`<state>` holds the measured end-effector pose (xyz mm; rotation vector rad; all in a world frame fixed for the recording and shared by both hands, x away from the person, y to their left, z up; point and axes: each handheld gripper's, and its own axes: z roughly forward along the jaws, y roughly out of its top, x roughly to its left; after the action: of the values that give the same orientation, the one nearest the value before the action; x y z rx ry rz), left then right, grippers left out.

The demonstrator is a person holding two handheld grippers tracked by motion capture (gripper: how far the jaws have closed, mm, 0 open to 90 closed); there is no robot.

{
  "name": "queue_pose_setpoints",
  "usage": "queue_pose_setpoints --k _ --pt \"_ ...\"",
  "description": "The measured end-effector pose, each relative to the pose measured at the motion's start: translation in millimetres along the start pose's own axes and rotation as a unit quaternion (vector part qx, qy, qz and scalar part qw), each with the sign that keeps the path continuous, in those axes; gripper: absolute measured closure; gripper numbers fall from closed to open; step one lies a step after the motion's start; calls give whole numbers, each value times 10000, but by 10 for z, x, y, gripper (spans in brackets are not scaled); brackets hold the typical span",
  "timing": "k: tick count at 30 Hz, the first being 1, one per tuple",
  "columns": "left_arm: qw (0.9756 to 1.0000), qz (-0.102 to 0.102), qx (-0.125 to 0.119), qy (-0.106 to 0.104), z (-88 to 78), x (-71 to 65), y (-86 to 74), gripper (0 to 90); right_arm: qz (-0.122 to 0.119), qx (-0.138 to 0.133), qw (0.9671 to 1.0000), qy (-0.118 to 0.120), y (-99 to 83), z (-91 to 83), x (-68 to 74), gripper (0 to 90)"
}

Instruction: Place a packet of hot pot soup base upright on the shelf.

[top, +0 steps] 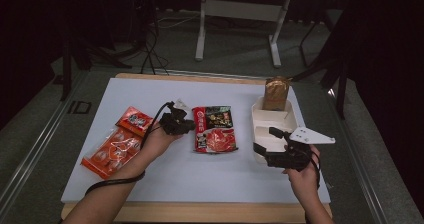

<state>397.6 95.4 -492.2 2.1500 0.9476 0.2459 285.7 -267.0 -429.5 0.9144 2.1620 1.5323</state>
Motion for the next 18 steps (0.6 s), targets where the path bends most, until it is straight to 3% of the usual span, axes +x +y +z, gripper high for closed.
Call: queue_pose_setpoints --k 8,18 --pt "9993 -256 -121 239 89 134 118 602 -20 42 10000 50 -7 24 16 152" --pt "9975 -482 -113 510 253 310 244 549 -50 105 9999 106 -22 61 36 151"
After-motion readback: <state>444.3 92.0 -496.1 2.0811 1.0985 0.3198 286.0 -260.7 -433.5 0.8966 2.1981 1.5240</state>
